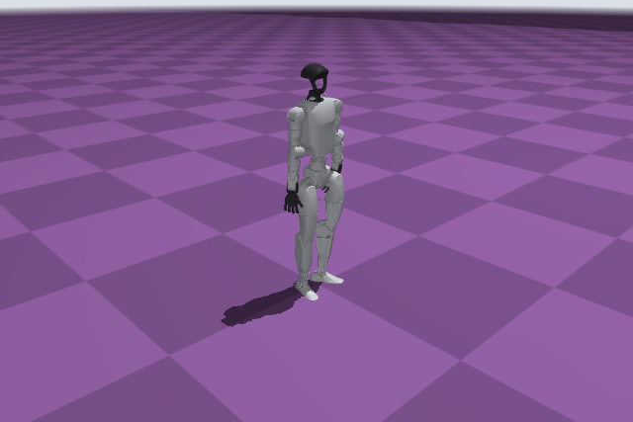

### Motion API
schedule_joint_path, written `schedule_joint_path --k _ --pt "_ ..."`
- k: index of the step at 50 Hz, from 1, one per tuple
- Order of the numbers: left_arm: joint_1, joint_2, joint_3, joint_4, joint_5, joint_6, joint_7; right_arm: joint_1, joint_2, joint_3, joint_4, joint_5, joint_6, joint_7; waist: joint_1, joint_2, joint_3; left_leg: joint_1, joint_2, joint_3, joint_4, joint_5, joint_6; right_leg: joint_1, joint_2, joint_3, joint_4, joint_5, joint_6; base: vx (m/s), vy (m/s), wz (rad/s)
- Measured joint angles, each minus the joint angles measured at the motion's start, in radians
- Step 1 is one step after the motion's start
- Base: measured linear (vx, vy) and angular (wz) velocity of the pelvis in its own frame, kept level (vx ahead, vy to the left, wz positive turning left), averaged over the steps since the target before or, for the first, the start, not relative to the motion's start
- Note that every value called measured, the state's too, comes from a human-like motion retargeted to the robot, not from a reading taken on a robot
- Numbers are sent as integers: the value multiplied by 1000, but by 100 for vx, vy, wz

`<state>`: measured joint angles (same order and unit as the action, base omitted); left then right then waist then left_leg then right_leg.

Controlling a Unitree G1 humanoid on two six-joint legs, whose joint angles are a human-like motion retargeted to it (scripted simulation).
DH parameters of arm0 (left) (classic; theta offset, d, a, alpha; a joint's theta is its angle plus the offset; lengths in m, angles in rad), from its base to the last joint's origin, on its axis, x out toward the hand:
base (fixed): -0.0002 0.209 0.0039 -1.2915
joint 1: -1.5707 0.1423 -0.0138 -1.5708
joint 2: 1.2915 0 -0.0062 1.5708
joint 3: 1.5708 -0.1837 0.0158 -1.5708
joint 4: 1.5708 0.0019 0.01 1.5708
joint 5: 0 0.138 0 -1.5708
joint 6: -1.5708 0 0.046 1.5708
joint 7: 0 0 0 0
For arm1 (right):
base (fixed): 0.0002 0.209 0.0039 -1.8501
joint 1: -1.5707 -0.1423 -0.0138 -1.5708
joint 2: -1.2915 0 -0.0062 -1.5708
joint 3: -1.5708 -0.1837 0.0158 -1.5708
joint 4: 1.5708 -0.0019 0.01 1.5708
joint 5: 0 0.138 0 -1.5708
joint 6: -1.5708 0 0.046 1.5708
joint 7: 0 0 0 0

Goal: Upper body actions

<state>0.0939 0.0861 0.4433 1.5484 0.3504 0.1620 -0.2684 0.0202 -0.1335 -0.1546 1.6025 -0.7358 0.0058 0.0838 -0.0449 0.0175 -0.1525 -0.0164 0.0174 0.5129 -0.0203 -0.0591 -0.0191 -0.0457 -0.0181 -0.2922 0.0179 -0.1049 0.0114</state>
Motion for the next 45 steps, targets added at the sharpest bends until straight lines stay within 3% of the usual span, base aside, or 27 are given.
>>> schedule_joint_path --k 45 --pt "3 -2 5 -4 1 -1 -2 3 6 8 -6 -21 -42 -78 -6 -1 -4 2 4 6 -2 -3 -2 -5 6 8 1 0 -1 0 0 0"
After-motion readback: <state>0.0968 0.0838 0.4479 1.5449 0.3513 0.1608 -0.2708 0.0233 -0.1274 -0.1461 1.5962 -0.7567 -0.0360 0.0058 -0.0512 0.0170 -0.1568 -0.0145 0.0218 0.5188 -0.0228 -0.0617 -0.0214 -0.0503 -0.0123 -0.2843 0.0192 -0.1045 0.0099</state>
